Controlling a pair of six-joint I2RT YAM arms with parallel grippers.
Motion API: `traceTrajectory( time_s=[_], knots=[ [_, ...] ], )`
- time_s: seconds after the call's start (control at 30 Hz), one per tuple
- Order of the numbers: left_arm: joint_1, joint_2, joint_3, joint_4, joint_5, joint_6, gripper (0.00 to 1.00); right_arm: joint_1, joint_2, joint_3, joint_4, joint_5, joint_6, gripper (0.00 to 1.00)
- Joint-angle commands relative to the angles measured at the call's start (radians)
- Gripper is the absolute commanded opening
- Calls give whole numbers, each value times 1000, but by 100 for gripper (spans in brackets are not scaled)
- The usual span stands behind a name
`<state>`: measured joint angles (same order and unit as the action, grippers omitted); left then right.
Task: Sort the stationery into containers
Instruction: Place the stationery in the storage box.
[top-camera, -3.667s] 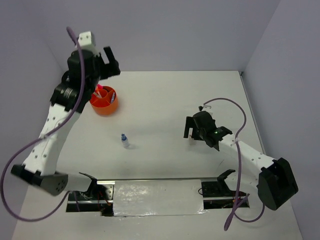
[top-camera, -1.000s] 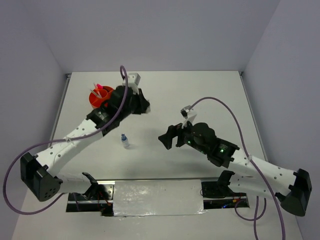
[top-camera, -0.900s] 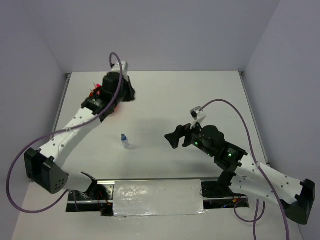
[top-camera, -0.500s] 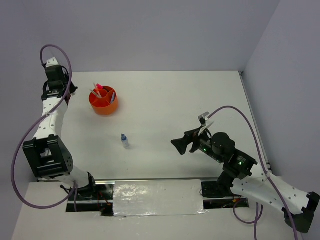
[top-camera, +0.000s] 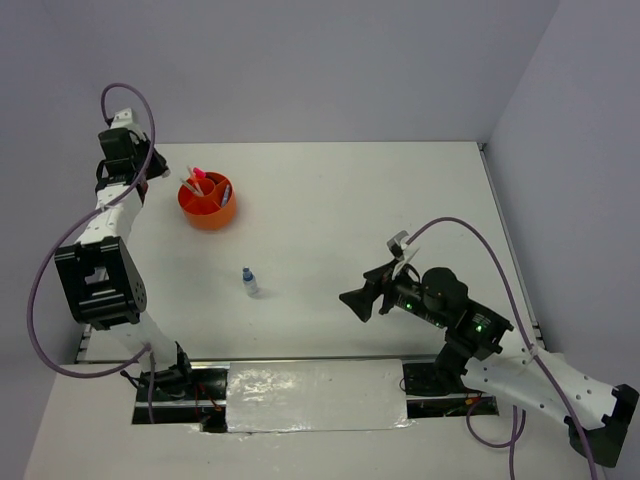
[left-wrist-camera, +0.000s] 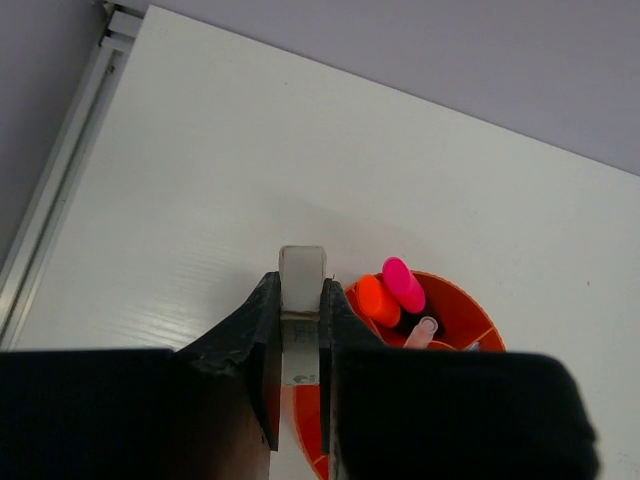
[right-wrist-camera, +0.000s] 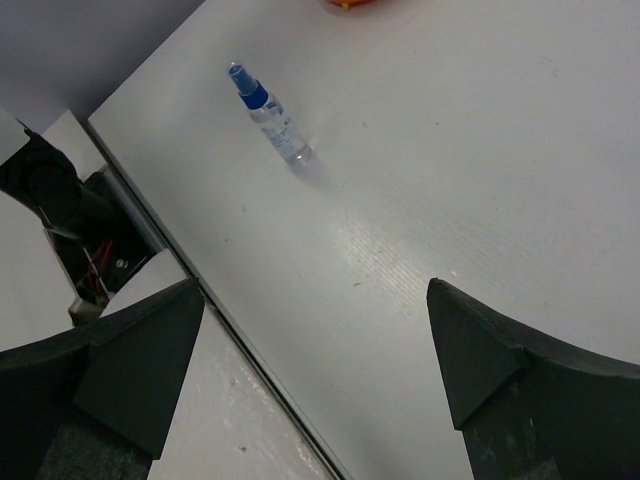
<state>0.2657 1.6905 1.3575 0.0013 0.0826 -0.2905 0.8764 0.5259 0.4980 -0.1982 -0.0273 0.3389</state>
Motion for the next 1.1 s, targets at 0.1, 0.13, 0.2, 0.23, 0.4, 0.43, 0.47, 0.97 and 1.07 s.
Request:
traceTrajectory(
  time_s=[0.1, 0.13, 0.2, 0.23, 0.4, 0.43, 0.47, 0.97, 1.07],
  knots=[
    [3, 75, 0, 103, 123, -12, 2, -2, 60, 30, 40, -33, -52, 100],
    [3, 89, -3, 112, 140, -12, 2, -2, 69, 28, 40, -31, -55, 100],
    [3, 95, -18, 132, 174, -19, 2, -4, 77, 28, 42, -23, -60, 100],
    [3, 95, -24, 137, 174, -22, 2, -4, 83, 28, 42, -19, -61, 100],
    [3, 98, -37, 143, 183, -24, 8, -4, 98, 36, 39, -20, -63, 100],
    [1, 98, -38, 131, 174, -21, 9, -2, 100, 37, 39, -20, -61, 100],
    [-2, 97, -41, 123, 163, -19, 9, -2, 102, 37, 39, -20, -61, 100],
    [-80, 34, -119, 98, -29, 40, 34, -4, 82, 19, 33, -23, -54, 100],
    [-80, 3, -142, 114, -70, 44, 43, -2, 89, 17, 39, -31, -54, 100]
  ],
)
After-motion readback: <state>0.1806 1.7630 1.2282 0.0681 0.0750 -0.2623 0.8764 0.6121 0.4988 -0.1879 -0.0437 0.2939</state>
